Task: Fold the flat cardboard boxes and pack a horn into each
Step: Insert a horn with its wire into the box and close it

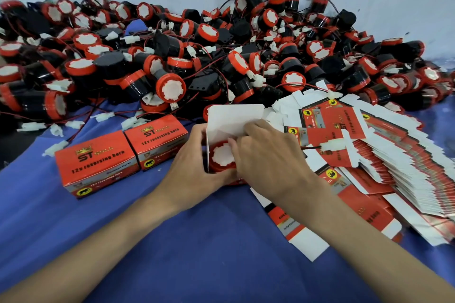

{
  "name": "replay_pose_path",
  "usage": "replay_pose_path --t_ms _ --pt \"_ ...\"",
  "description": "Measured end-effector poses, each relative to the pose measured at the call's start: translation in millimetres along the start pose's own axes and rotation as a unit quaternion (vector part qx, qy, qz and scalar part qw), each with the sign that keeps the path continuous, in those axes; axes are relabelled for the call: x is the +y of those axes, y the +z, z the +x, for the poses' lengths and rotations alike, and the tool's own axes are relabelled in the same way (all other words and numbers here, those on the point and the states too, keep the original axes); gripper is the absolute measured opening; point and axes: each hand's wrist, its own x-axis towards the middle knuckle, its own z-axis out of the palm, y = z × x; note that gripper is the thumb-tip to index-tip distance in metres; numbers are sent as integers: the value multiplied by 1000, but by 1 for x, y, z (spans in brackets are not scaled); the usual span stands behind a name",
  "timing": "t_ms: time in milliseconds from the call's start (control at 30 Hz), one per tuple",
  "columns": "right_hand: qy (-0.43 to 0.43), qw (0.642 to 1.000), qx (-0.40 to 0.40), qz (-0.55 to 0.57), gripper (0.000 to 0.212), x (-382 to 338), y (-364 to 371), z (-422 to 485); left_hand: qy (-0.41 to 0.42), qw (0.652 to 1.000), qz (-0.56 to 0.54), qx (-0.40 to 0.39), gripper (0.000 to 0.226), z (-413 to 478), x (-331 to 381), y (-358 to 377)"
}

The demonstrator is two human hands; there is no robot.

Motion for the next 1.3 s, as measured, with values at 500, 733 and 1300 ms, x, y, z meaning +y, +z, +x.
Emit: replay_pose_path --t_ms 500,733,1300 --pt "-14 987 -104 119 30 39 -44 2 -29 997 -61 -29 41 0 -3 -4" --pt "22 977 -110 181 13 51 -65 -4 -77 991 -43 -101 56 5 3 -9" --pt "-7 964 -94 250 23 15 -33 13 -89 986 -55 -127 39 11 3 -11"
